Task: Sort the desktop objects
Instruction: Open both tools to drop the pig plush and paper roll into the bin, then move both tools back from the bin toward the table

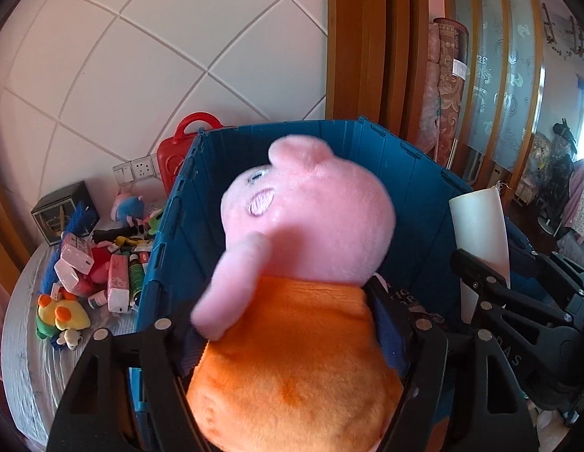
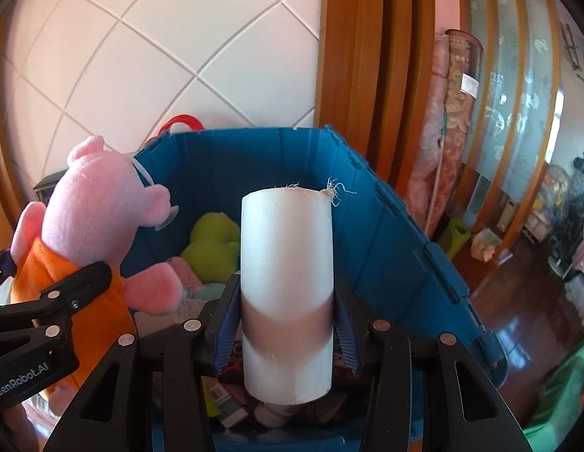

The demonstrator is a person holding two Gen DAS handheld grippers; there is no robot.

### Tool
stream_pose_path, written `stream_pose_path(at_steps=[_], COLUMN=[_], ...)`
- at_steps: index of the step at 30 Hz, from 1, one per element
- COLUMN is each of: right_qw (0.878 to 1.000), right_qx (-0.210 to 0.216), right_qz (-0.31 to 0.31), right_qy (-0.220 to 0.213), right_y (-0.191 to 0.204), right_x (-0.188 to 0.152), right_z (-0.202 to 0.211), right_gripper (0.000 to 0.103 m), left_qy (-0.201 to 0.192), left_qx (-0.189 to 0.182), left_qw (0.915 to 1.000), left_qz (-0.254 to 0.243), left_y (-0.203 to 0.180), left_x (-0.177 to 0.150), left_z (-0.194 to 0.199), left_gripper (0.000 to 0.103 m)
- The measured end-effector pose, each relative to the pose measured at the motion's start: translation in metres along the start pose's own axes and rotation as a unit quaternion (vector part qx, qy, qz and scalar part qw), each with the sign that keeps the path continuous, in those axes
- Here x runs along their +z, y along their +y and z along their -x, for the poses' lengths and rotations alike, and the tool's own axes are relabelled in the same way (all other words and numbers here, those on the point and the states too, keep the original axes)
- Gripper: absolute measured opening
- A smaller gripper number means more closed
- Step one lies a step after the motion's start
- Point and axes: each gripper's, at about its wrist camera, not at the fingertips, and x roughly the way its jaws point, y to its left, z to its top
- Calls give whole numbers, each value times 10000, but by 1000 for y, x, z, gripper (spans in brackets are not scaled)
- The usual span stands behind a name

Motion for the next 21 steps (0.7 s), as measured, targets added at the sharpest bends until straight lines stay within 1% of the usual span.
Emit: stream_pose_path(at_steps=[1,2,3,4,6,9,12,15,16,18,21], right_qw=[10000,10000,9999,9997,9992,9994,9996,9995,9995,9994,9993], right_qx=[-33,-89,-135,-197,-302,-268,-189,-68,-26,32,59], right_qz=[13,23,16,8,8,7,11,44,50,85,79], right_qy=[10,-38,-85,-161,-254,-218,-196,-296,-303,-321,-351], right_y=[0,1,3,5,8,17,34,60,69,89,118], right_x=[-1,-1,-1,-1,-1,-5,-12,-22,-26,-36,-51], right_z=[0,2,4,9,16,27,45,71,78,93,112], right_gripper=[48,54,83,101,103,103,103,103,103,103,103], left_qy=[-26,-60,-109,-157,-264,-382,-501,-543,-550,-566,-529], left_qx=[-3,1,3,25,24,33,67,133,160,227,420], left_qw=[10000,10000,9999,9998,9996,9993,9987,9983,9982,9979,9973], left_qz=[-7,-30,-58,-70,-20,49,121,185,201,223,287], left_y=[0,1,2,3,11,24,43,68,76,92,118], left_x=[0,-2,-2,-3,-8,-17,-28,-43,-49,-61,-81], left_z=[5,11,16,22,35,52,74,95,102,115,133], left_gripper=[78,80,83,85,91,91,91,92,96,98,99])
